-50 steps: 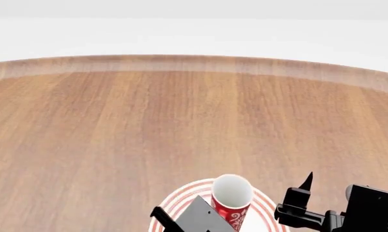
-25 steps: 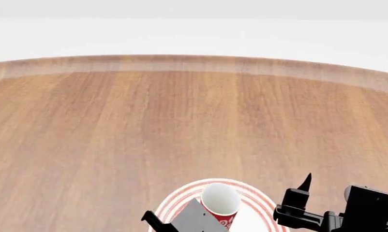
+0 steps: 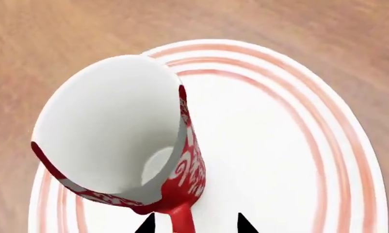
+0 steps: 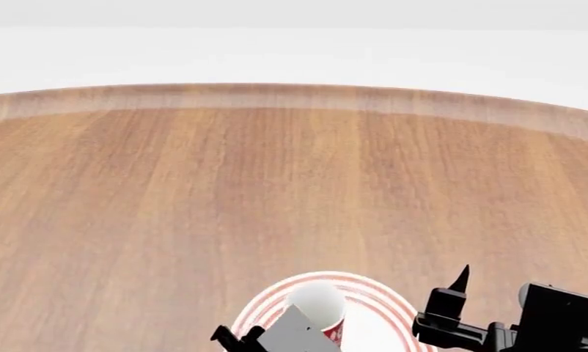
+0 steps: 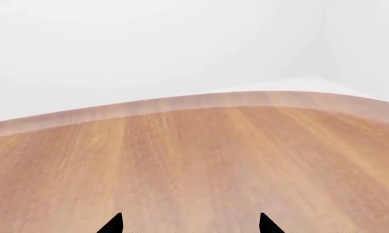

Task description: Pick up the red mug and put it on the plate

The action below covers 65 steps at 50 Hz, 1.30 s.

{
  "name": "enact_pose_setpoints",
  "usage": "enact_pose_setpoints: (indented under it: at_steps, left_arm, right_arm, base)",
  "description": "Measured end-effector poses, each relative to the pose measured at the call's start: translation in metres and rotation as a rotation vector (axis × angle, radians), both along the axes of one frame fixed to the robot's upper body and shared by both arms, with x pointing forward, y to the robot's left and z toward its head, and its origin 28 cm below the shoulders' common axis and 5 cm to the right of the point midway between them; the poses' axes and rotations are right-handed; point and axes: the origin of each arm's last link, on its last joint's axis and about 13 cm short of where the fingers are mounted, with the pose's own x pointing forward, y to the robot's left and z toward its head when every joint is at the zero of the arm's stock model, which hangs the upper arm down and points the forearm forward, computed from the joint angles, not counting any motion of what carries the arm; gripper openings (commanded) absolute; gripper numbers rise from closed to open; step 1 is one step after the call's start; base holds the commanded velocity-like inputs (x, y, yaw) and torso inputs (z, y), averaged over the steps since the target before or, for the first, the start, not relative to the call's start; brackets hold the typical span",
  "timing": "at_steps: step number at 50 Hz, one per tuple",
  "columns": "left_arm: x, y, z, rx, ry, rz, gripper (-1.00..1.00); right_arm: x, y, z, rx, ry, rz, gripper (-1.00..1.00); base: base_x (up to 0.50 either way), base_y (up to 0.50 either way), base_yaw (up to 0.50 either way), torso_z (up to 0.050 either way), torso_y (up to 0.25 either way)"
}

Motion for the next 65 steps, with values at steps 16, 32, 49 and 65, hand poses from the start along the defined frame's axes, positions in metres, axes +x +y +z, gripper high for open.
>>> enact_pose_setpoints:
  at_steps: [16, 32, 49, 65]
  left_arm:
    - [-0.003, 0.004, -0.006, 0.035, 0.02, 0.017, 1.0]
    - [-0.013, 0.007, 0.011, 0.002, 0.014, -0.058, 1.0]
    - [-0.056, 0.035, 0.053, -0.066, -0.051, -0.097, 1.0]
    - [-0.081, 0.056, 0.087, -0.281, -0.255, -0.07, 1.0]
  right_arm:
    - [0.002, 0.0, -0.003, 0.004, 0.004, 0.003, 1.0]
    - [0.003, 0.001, -0.004, 0.004, 0.01, 0.004, 1.0]
    - [0.004, 0.003, -0.002, -0.005, 0.013, 0.009, 1.0]
    - [-0.001, 0.014, 0.013, -0.083, -0.099, 0.1, 1.0]
  base:
    - [0.0, 0.0, 0.0, 0.0, 0.0]
    - [0.0, 0.0, 0.0, 0.0, 0.0]
    - [0.0, 0.0, 0.0, 0.0, 0.0]
    - [0.0, 0.0, 0.0, 0.0, 0.0]
